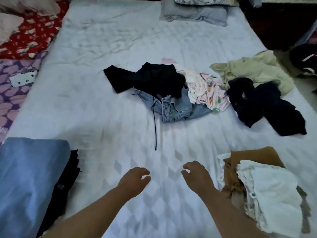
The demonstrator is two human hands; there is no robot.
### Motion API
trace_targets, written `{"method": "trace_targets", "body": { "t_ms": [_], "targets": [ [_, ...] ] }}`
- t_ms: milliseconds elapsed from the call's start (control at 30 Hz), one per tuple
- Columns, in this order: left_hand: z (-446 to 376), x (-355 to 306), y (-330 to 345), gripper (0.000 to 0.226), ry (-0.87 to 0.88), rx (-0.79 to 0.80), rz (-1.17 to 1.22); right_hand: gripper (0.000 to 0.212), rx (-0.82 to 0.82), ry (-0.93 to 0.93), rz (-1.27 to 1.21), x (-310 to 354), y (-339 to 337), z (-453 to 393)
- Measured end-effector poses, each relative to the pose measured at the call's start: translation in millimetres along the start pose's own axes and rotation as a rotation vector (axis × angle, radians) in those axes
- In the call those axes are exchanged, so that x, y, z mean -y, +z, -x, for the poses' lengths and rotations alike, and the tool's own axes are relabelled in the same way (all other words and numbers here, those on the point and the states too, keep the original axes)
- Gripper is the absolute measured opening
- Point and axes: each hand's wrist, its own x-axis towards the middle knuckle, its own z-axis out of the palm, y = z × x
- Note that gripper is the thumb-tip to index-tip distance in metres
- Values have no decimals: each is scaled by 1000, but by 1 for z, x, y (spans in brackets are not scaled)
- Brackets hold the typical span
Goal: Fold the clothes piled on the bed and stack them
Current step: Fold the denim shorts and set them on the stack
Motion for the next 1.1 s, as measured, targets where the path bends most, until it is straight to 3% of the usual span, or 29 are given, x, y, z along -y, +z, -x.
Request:
{"method": "trace_targets", "body": {
  "t_ms": [200,433,667,800,900,1100],
  "targets": [
    [-60,-14,47,32,-198,-10,140,28,99,-137,129,-35,-2,-109],
    [-79,1,79,26,-305,-65,208,34,107,-326,358,-14,4,-219],
    [-67,14,94,15,-356,-90,250,43,171,-291,621,11,-1,-287],
    [-61,17,87,20,-325,-86,248,50,267,-269,574,14,2,-301],
    [-60,20,79,16,-302,-112,285,36,195,-297,484,20,-3,-288],
    [-43,13,57,21,-229,-152,349,2,-45,-338,61,45,-23,-208]
  ]
}}
